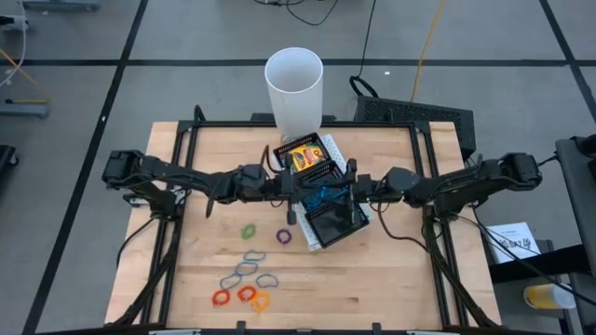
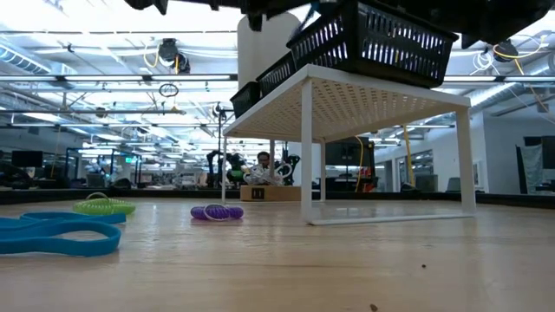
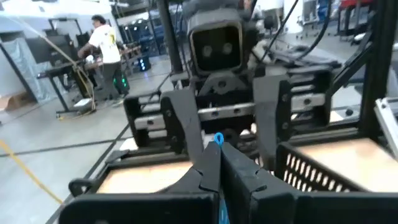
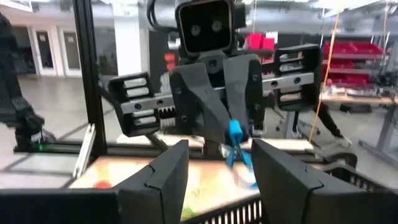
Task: Pick & Place Office Desk Supplies
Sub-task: Put the blue rubber band into the middle black bin on the shelf
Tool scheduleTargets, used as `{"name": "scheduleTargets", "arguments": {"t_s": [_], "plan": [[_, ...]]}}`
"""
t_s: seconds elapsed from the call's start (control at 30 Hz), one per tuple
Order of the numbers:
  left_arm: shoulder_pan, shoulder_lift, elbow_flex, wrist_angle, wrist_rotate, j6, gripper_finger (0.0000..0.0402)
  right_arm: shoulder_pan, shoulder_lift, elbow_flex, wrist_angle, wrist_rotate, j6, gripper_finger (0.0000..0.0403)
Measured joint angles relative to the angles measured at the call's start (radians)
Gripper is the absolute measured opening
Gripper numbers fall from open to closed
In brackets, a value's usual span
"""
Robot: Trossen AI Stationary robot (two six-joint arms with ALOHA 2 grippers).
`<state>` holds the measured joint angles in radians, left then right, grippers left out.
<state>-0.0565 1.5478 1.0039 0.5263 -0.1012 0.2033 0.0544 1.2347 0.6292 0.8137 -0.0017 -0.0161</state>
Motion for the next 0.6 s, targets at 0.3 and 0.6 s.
{"name": "scheduleTargets", "arguments": {"t_s": [0.3,0.6], "plan": [[0.024,0.02,0.0,-0.042,-0.005,-0.023,0.0004,0.0,-0.16,0.0,-0.22,0.079,0.003,0.0165],[0.045,0.019,0.0,-0.084,-0.011,-0.087,0.0038,0.0,-0.241,0.0,-0.341,0.079,0.034,0.0165]]}}
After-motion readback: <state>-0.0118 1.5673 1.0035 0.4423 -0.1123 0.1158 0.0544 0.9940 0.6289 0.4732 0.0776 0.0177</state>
